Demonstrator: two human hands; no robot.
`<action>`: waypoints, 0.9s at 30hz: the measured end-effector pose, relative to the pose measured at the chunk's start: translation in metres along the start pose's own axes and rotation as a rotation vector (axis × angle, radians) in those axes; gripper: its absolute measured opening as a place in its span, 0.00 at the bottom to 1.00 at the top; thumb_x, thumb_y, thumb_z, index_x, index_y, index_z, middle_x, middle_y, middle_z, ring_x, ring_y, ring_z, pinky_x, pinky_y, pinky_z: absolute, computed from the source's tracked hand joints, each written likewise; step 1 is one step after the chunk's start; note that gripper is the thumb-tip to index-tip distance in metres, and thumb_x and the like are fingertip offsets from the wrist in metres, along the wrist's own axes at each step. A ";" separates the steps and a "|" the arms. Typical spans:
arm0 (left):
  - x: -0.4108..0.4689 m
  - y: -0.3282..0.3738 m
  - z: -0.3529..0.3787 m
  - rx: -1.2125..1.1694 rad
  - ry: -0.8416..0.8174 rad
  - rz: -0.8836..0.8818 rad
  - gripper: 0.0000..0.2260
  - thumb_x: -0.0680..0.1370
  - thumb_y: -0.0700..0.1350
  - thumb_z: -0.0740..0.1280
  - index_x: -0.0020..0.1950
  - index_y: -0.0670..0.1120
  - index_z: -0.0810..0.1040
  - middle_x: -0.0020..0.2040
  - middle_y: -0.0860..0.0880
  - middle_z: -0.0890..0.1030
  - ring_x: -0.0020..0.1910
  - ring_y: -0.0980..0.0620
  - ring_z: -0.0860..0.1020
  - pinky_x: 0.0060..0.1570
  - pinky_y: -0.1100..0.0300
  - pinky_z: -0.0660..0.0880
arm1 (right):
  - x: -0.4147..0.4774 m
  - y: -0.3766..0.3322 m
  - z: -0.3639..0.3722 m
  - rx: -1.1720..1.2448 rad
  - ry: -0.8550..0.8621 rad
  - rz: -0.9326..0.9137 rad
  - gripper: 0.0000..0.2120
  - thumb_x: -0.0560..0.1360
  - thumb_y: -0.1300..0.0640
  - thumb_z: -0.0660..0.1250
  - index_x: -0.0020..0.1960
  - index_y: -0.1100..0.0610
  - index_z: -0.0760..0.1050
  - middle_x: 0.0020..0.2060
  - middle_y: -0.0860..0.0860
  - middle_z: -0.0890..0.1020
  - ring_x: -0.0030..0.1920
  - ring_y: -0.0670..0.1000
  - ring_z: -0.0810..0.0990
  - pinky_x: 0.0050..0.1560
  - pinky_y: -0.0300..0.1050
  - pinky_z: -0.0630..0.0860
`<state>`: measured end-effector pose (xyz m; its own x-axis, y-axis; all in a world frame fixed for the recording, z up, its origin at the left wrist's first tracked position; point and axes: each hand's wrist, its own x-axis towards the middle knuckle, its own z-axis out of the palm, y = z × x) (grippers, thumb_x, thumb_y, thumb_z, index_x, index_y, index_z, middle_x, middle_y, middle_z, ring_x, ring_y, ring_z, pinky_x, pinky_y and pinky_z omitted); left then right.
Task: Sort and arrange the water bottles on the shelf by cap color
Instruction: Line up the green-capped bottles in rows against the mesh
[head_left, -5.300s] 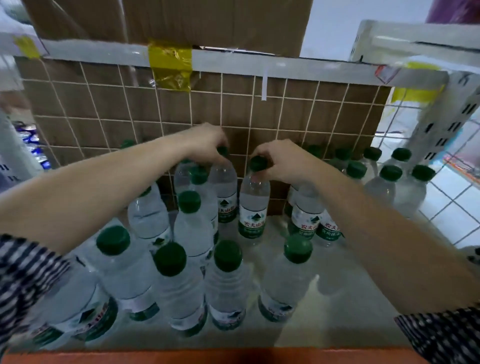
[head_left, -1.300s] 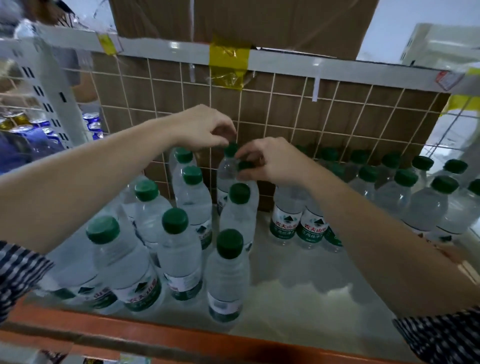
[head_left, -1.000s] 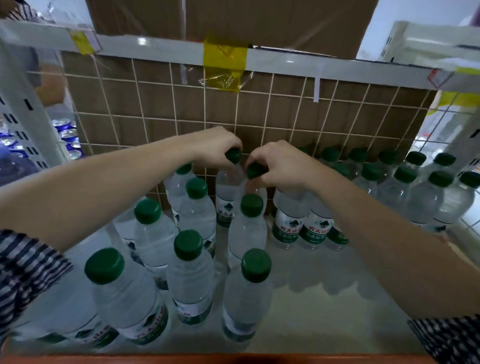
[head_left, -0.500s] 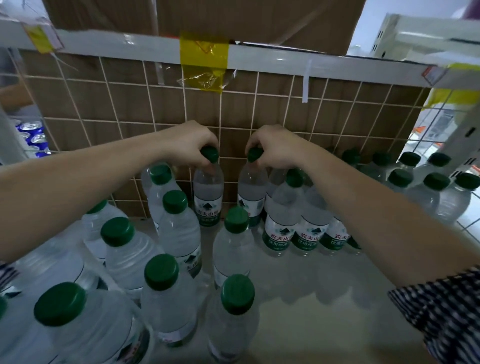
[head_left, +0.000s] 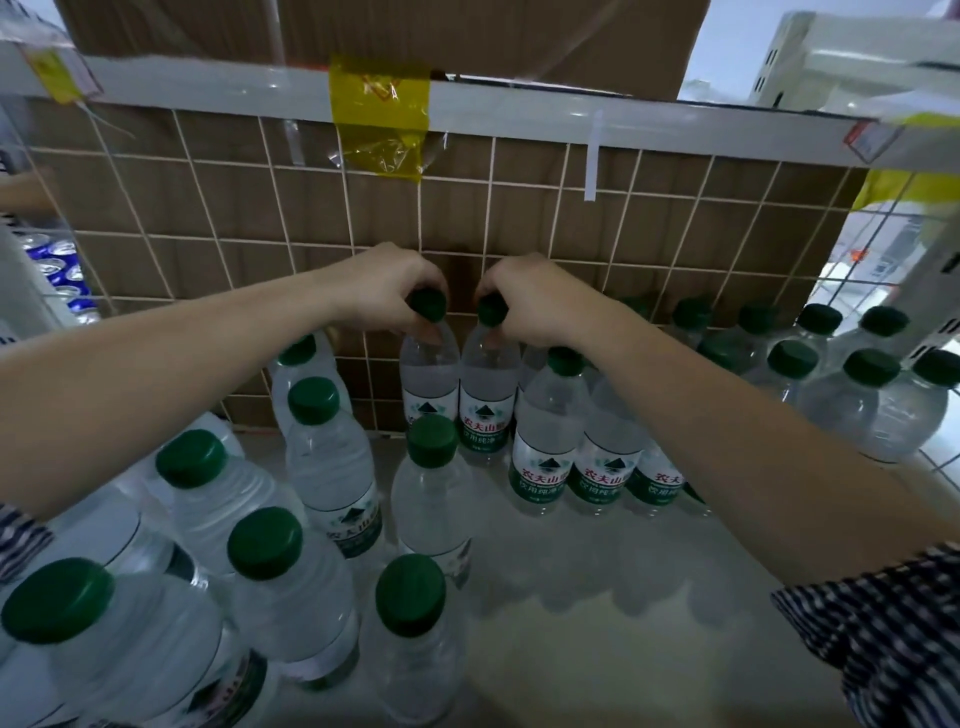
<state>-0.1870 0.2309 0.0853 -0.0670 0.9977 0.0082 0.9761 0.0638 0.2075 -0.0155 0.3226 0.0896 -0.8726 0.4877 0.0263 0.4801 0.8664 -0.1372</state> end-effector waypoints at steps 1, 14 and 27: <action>-0.001 0.001 0.001 0.015 0.009 -0.007 0.22 0.71 0.52 0.76 0.62 0.48 0.77 0.51 0.54 0.79 0.44 0.56 0.78 0.41 0.65 0.70 | -0.001 -0.001 0.002 -0.002 0.012 0.001 0.28 0.73 0.55 0.74 0.70 0.56 0.71 0.63 0.55 0.76 0.60 0.55 0.76 0.54 0.45 0.73; -0.065 0.038 -0.021 0.121 0.112 -0.011 0.16 0.81 0.52 0.63 0.65 0.47 0.77 0.58 0.49 0.81 0.53 0.52 0.78 0.55 0.54 0.75 | -0.080 -0.026 -0.003 0.371 0.261 -0.240 0.13 0.76 0.56 0.69 0.60 0.56 0.80 0.54 0.49 0.83 0.52 0.44 0.81 0.56 0.37 0.77; -0.136 0.027 -0.003 0.152 -0.002 -0.040 0.20 0.70 0.59 0.74 0.55 0.48 0.81 0.43 0.57 0.78 0.42 0.61 0.76 0.41 0.66 0.71 | -0.101 -0.065 0.034 0.364 0.097 -0.239 0.16 0.72 0.45 0.72 0.55 0.53 0.77 0.43 0.45 0.78 0.40 0.38 0.74 0.38 0.32 0.71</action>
<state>-0.1525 0.0974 0.0925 -0.1060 0.9944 0.0007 0.9927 0.1058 0.0574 0.0384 0.2131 0.0621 -0.9345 0.3011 0.1899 0.1880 0.8704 -0.4550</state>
